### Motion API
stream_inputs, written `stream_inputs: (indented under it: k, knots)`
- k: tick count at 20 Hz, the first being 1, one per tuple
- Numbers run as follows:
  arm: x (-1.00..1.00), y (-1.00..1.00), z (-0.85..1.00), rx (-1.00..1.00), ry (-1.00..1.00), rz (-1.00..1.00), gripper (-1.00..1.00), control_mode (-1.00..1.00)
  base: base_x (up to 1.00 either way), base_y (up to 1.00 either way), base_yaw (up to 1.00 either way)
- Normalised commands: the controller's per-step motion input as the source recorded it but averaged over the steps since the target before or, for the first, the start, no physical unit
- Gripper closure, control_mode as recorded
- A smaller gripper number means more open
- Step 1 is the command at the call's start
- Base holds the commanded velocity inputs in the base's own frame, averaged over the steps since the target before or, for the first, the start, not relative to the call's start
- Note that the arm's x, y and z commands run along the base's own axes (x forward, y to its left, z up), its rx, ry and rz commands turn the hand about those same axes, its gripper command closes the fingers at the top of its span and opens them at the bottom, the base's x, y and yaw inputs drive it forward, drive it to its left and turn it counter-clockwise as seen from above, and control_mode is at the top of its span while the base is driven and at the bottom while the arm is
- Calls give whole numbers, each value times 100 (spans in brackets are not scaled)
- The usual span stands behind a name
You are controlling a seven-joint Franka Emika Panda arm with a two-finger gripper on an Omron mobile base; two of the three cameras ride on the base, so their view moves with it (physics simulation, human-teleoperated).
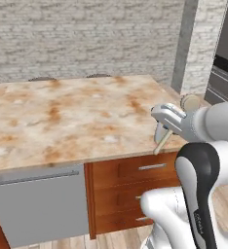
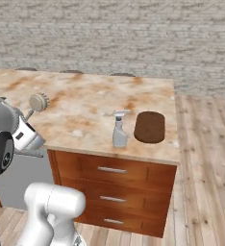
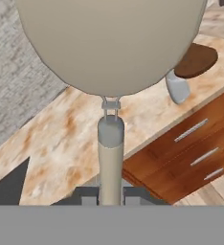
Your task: Grab the spray bottle from the cabinet, then place it next to the cutting board for sanitizing. Then grab the dish brush from the countertop next to the sink and place it next to the cutting board.
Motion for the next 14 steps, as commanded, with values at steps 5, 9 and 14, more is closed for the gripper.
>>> stream_inputs:
  k: [5,9,14]
  knots:
    - [0,0,0,0,0,0,100,100,45,-100,9]
    - [0,0,0,0,0,0,100,100,52,-100,10]
    - [0,0,0,0,0,0,100,100,93,-97,15]
